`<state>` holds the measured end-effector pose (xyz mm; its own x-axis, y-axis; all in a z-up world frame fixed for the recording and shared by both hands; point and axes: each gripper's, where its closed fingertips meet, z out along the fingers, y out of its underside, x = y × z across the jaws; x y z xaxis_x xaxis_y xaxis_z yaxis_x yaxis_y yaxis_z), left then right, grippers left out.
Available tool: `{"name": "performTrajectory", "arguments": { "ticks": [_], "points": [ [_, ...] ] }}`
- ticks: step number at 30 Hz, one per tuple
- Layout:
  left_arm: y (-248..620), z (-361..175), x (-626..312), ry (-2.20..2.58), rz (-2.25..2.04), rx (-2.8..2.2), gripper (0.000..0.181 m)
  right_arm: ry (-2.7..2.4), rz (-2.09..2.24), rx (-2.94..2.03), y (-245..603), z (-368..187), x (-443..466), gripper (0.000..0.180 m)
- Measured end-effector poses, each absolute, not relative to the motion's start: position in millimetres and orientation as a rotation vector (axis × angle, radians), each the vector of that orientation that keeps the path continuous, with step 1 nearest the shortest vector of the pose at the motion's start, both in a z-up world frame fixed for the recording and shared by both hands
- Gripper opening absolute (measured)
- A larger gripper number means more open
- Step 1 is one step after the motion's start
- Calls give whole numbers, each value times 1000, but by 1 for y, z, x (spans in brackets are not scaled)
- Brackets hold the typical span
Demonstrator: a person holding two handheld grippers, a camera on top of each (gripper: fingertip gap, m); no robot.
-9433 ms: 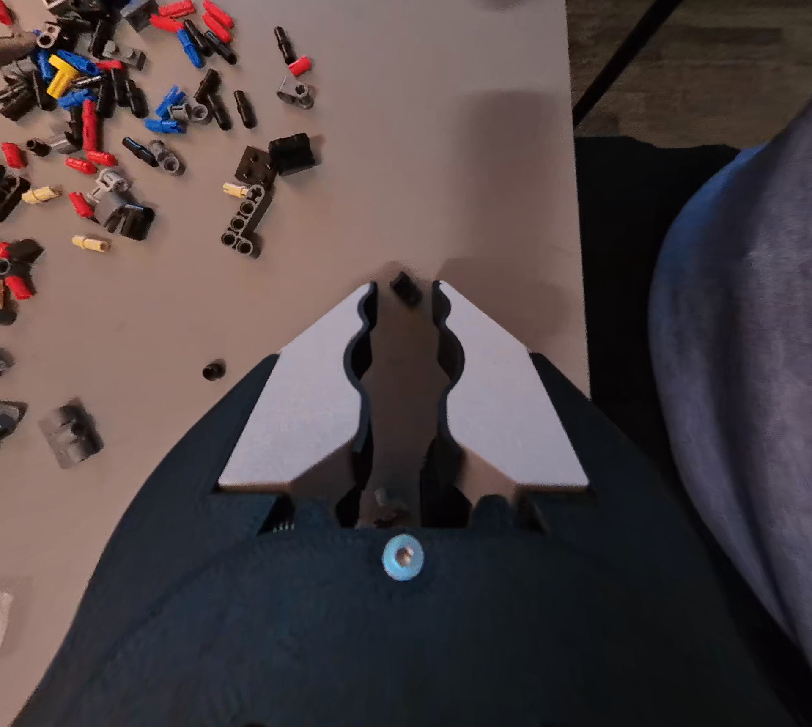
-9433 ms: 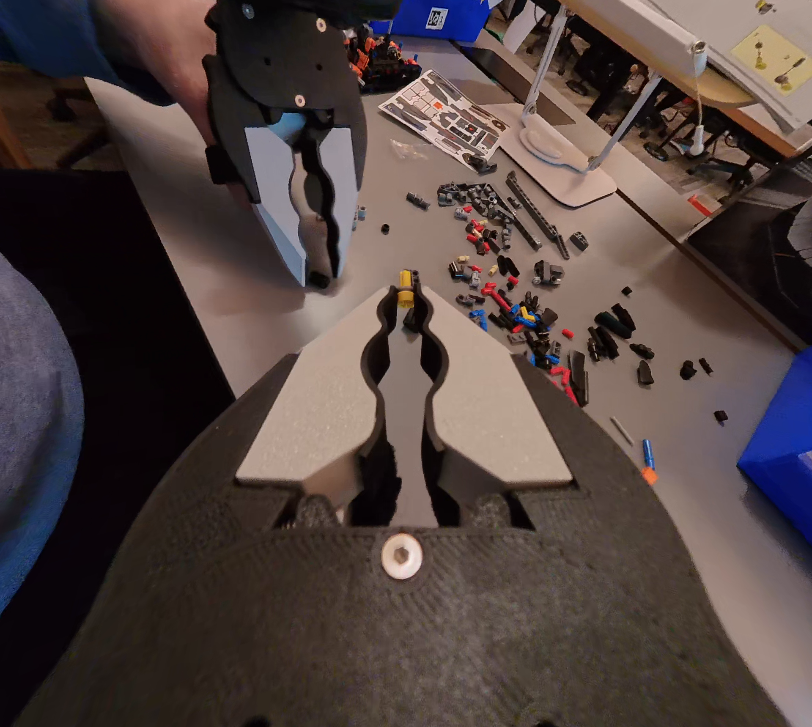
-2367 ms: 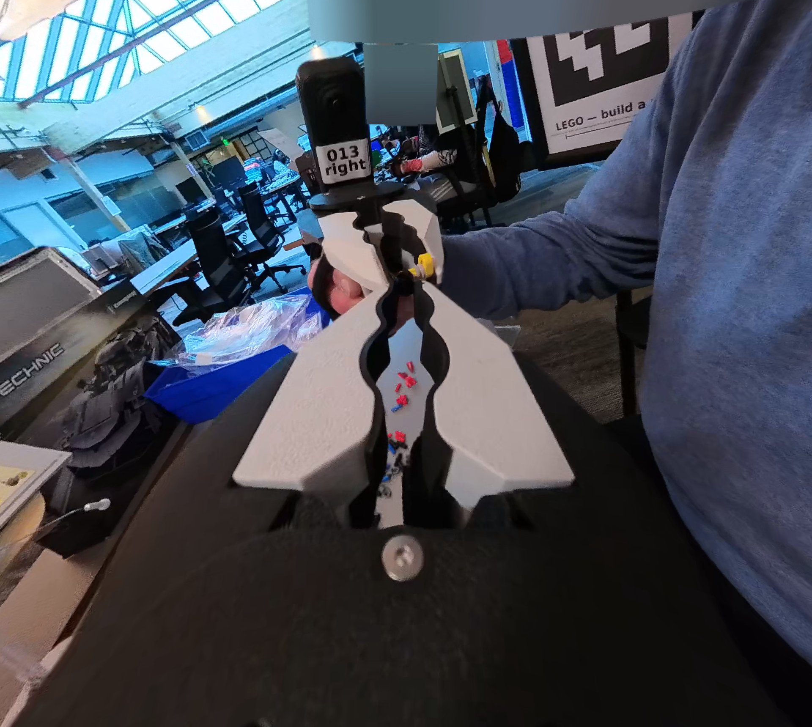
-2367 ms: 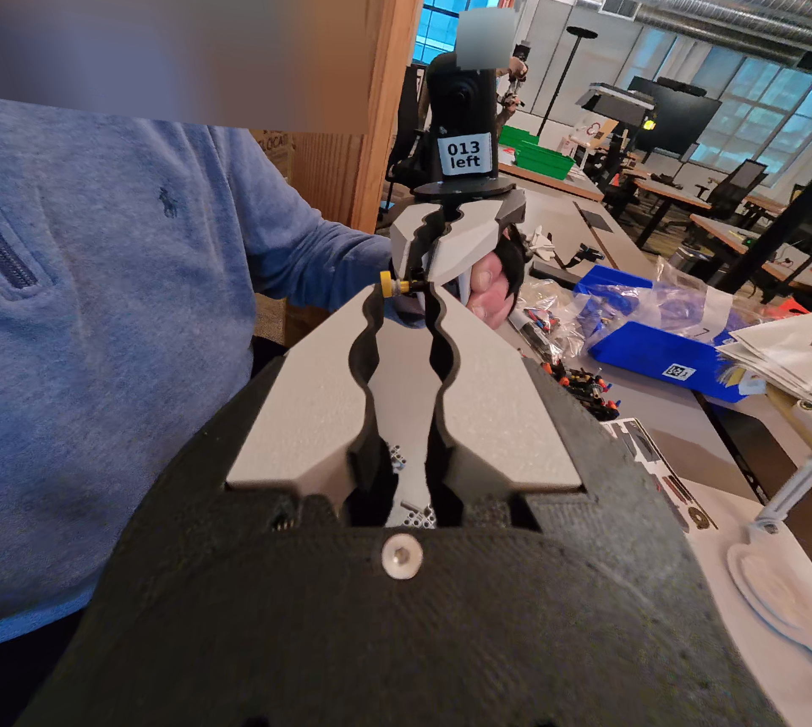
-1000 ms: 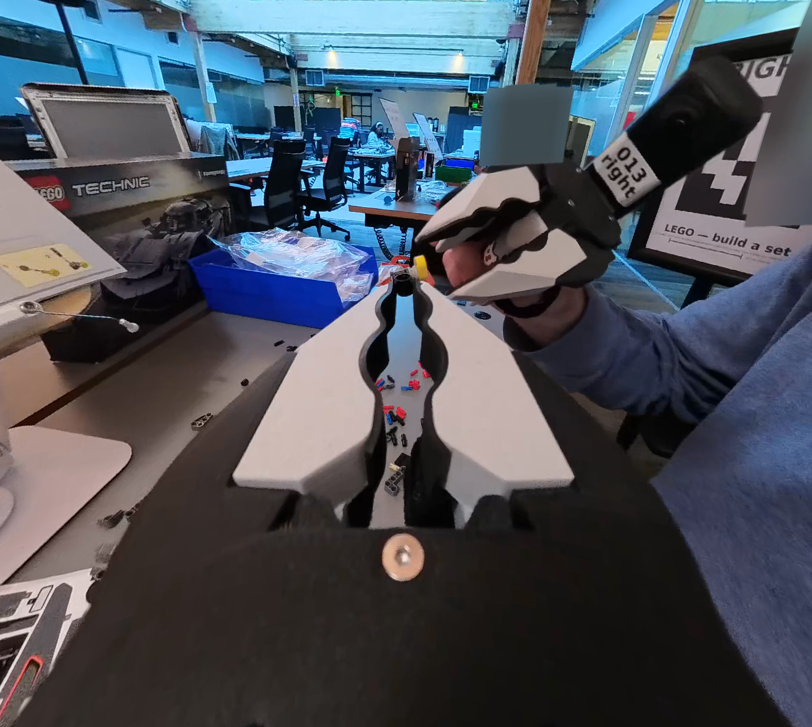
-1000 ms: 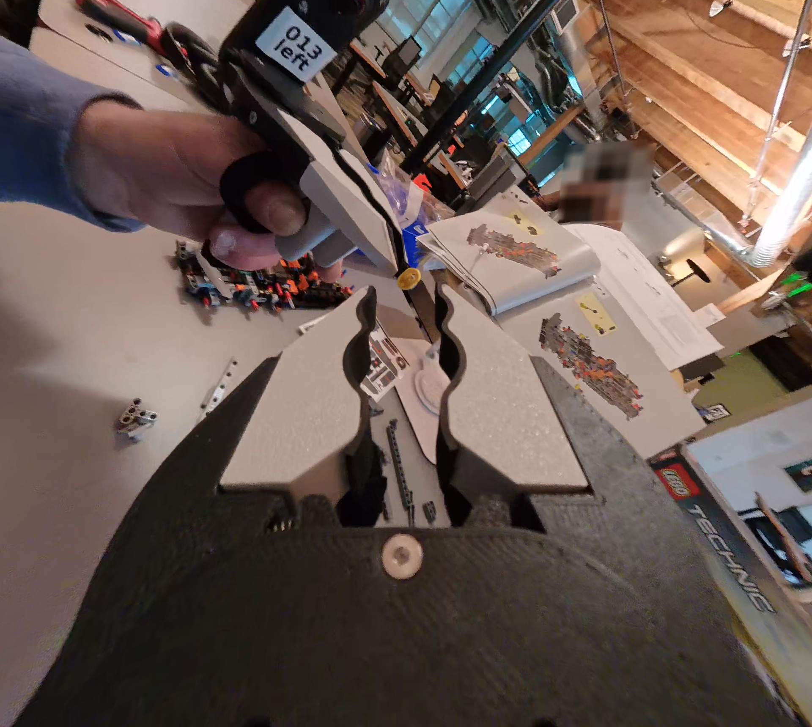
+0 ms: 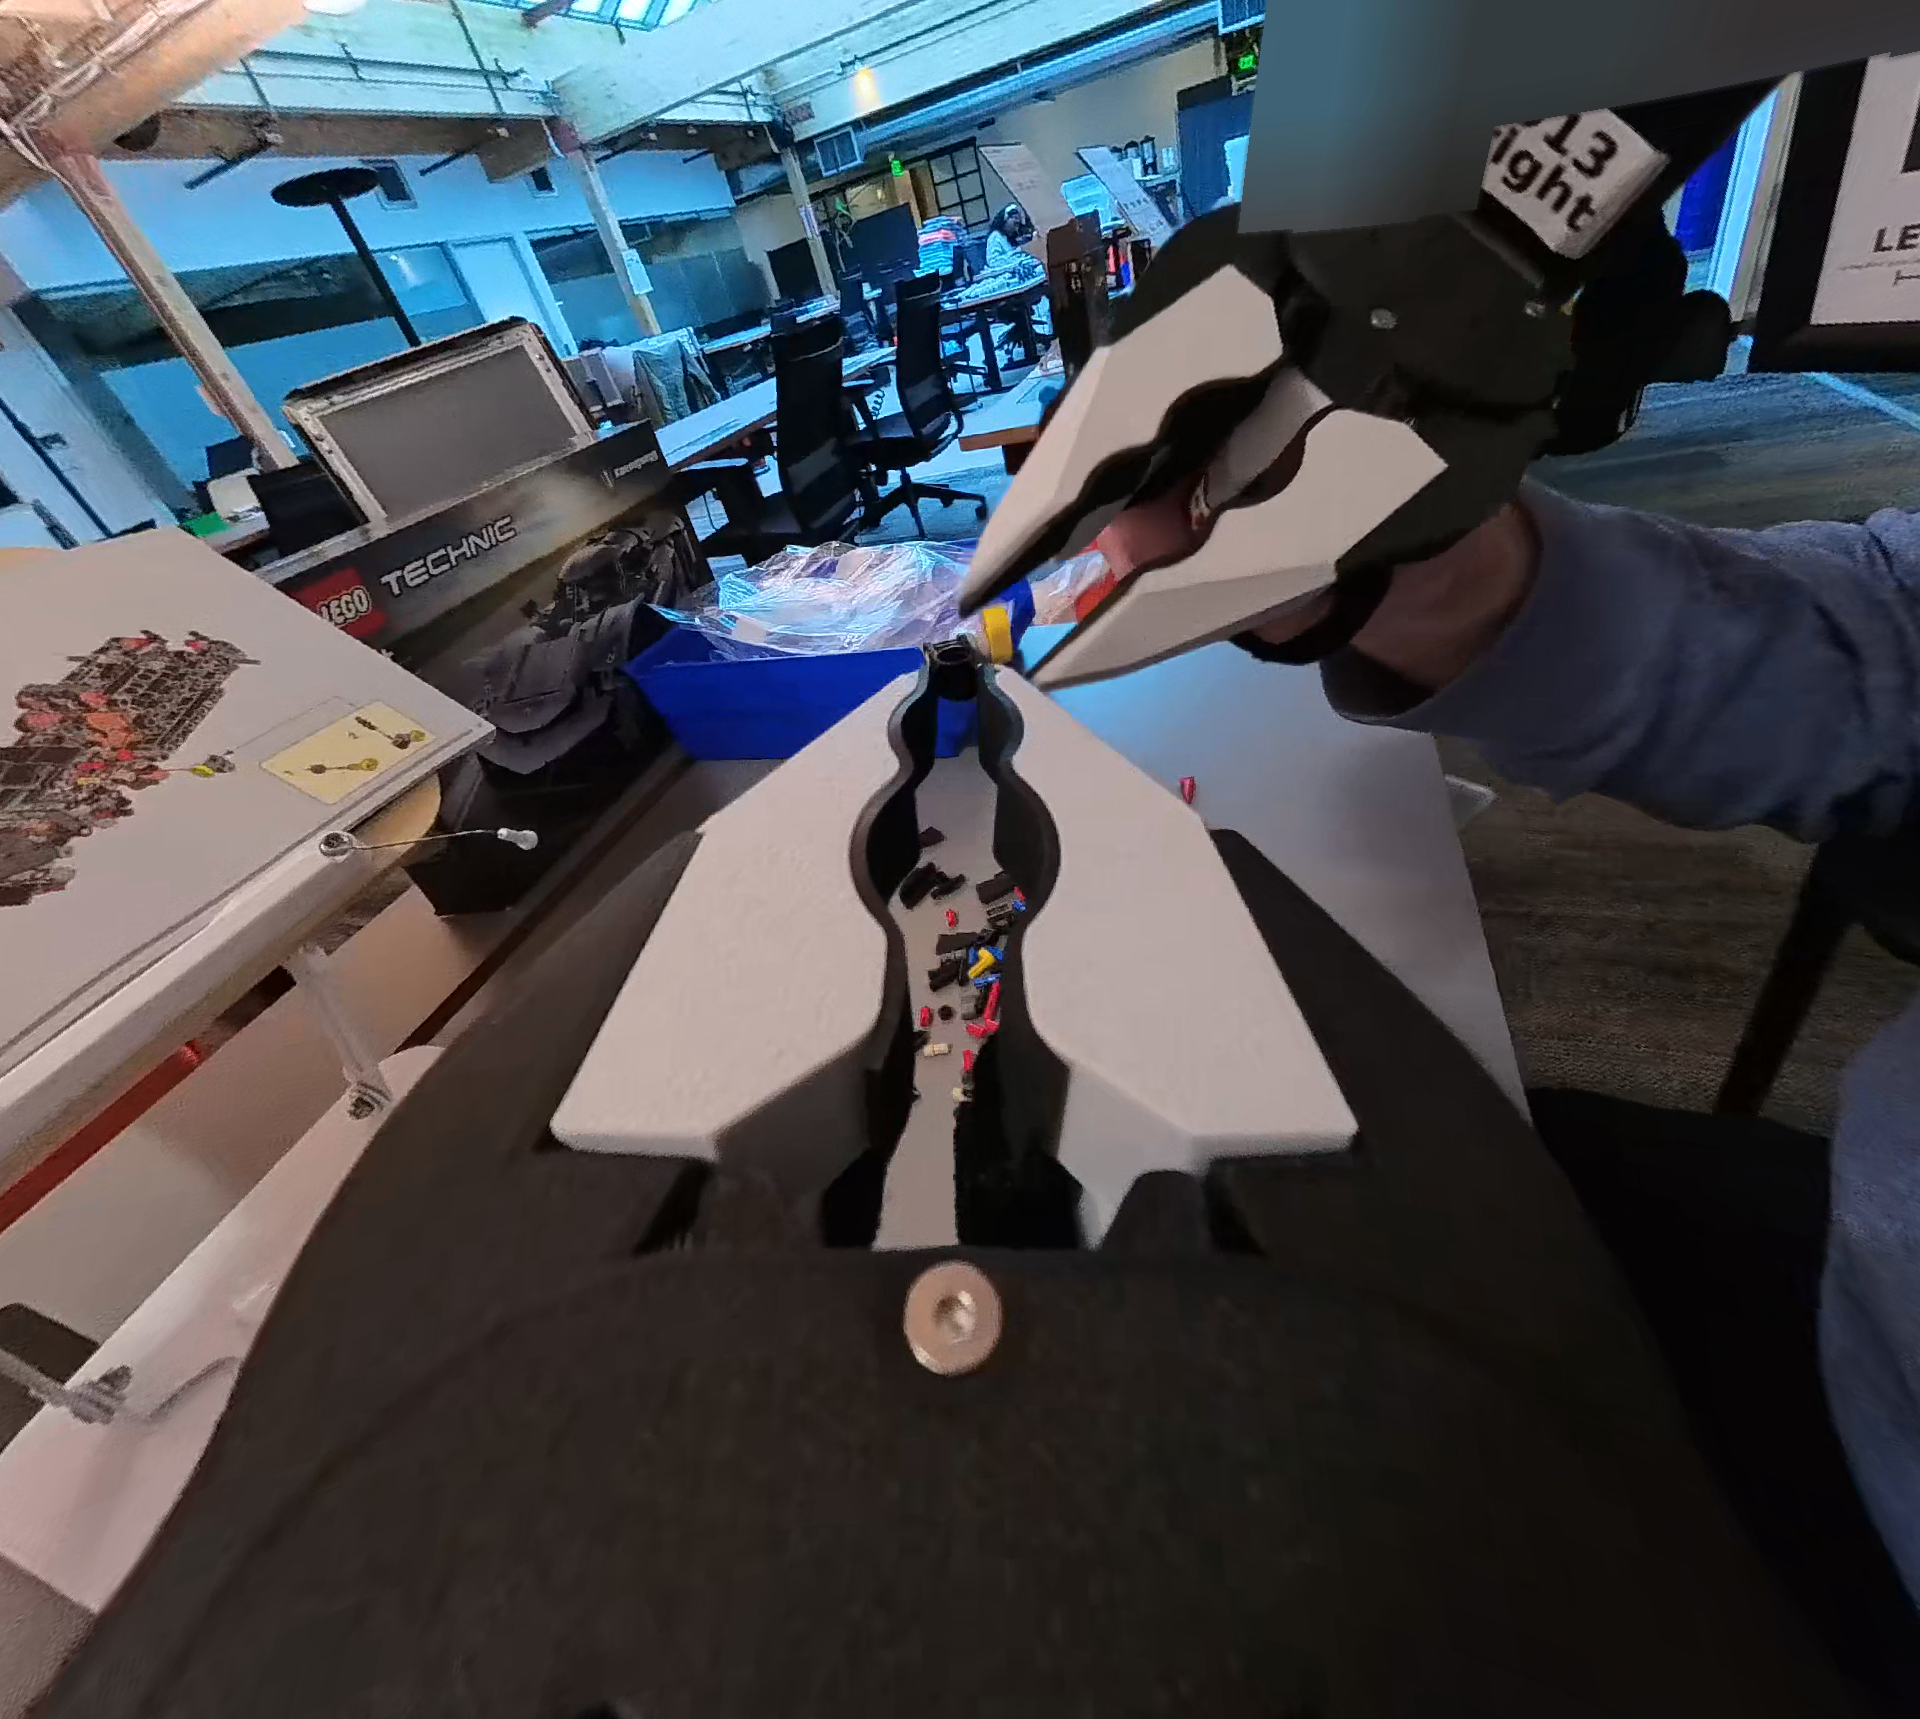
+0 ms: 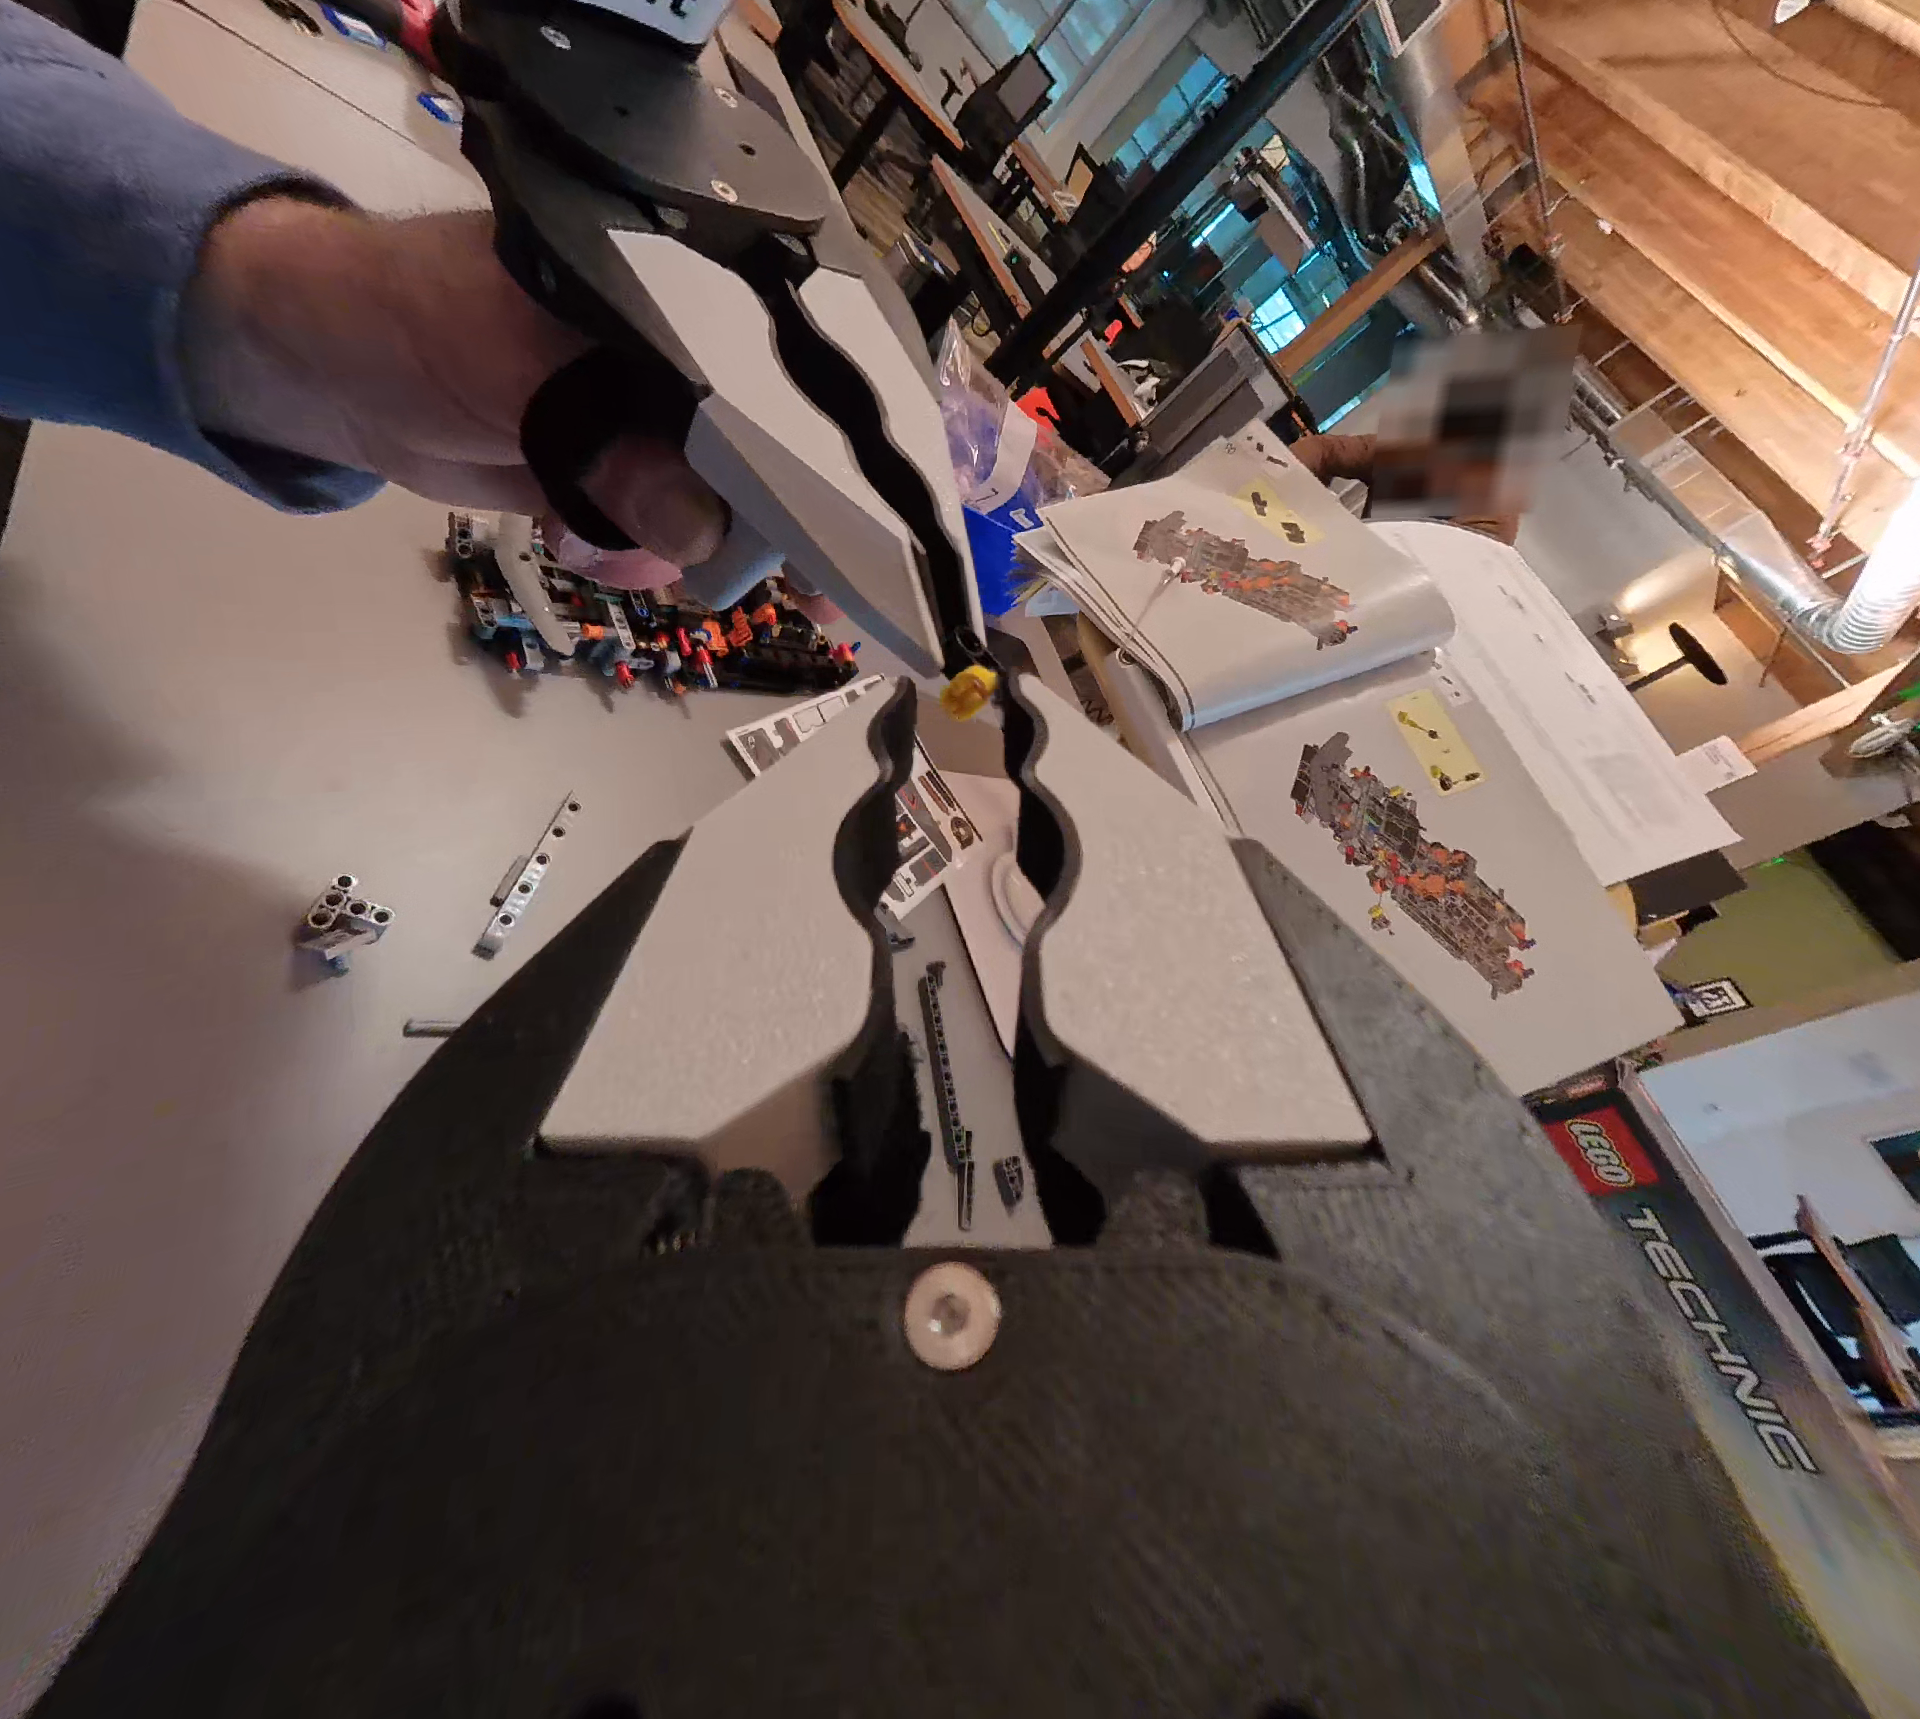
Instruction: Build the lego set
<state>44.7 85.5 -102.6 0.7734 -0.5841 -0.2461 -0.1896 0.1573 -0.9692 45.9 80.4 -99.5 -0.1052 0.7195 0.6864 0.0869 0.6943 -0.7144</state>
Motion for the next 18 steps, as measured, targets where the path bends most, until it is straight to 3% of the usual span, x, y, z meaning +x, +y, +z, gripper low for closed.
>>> {"name": "performTrajectory", "arguments": {
  "ticks": [14,18],
  "points": [
    [89,-97,50,665,-387,-1382,6,-1576,632,-690,85,-92,48,7],
    [89,-86,51,605,-548,-1327,6,-1500,677,-726,93,-82,52,16]
  ]
}}
